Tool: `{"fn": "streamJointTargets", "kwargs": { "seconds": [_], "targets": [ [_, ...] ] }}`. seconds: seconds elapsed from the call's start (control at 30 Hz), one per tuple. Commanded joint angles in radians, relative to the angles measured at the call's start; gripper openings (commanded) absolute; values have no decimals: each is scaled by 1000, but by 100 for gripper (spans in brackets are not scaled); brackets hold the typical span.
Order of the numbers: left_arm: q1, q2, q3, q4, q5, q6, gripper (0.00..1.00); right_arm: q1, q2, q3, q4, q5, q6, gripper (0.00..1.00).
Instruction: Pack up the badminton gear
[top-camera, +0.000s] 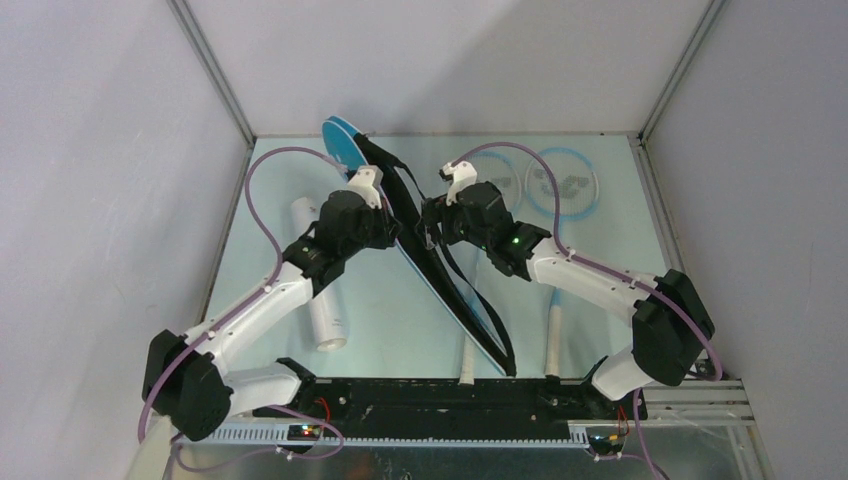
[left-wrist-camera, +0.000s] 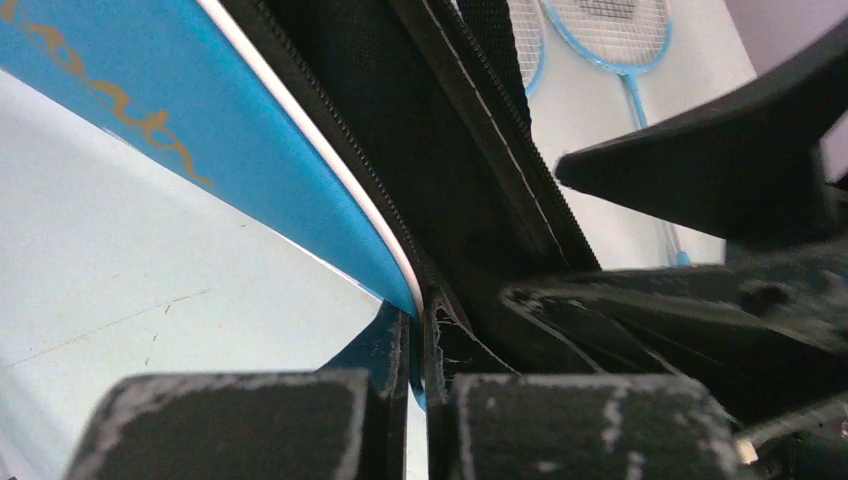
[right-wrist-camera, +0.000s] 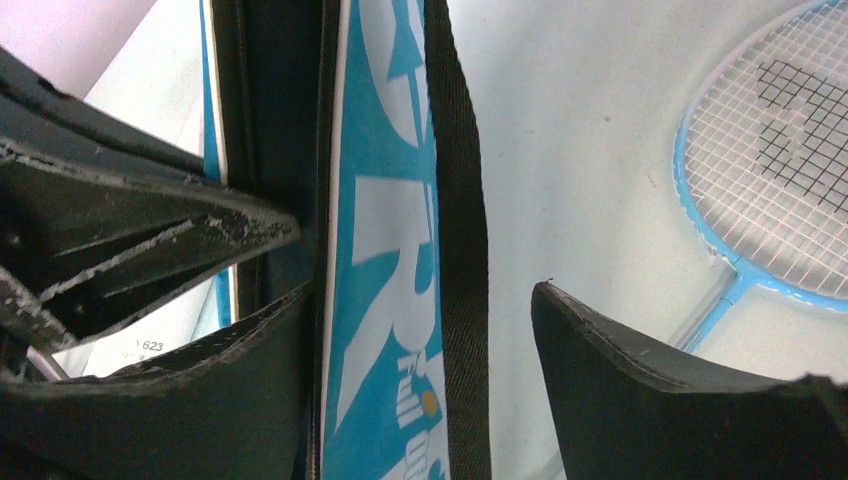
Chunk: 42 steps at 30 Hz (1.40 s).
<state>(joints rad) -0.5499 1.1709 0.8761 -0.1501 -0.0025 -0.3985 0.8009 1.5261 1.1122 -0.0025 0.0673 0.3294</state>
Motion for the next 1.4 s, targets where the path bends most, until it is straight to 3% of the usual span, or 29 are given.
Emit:
{"fn": "streamJointTargets", "kwargs": {
  "seconds": [0.0,0.07,0.1,0.13,0.2,0.27,0.33,0.5,0.67,1.0,1.13,1.2,1.23,1.37],
  "targets": [
    [-7,-68,3,64,49,49,0,4,53,42,17,56,-9,73],
    [-7,-81,4,58,46,60,0,3,72,42,-21,64,-7,63],
    [-7,-90,4,54,32,64,0,3,77,42,-32,71,-5,46],
    [-7,-93,3,43,23,69,0,1,75,41,-49,76,-1,38],
    [-6,-105,0,14,-71,82,0,-3,59,42,-65,97,-2,11],
    [-4,-113,-1,-27,-153,97,0,-11,34,41,-84,114,-1,2],
    [4,-120,-4,-70,-237,119,0,-37,0,41,-118,114,24,0],
    [77,-152,-28,-127,-358,144,0,-123,-44,35,-227,96,107,0],
    [181,-151,-48,-142,-386,149,0,-147,-89,-36,-187,66,161,0],
    [193,-22,-7,-124,-340,165,5,-97,26,-74,-78,-22,284,2],
    [194,-19,-2,-33,-185,163,0,-77,49,-74,-34,-9,265,12],
    [193,-17,10,9,-119,157,0,-83,48,-71,-19,-10,272,22],
    [192,-15,23,29,-76,157,0,-84,42,-61,-17,-10,265,33],
    [191,9,75,45,-22,168,0,-75,15,-11,-9,-29,134,58]
  ]
}}
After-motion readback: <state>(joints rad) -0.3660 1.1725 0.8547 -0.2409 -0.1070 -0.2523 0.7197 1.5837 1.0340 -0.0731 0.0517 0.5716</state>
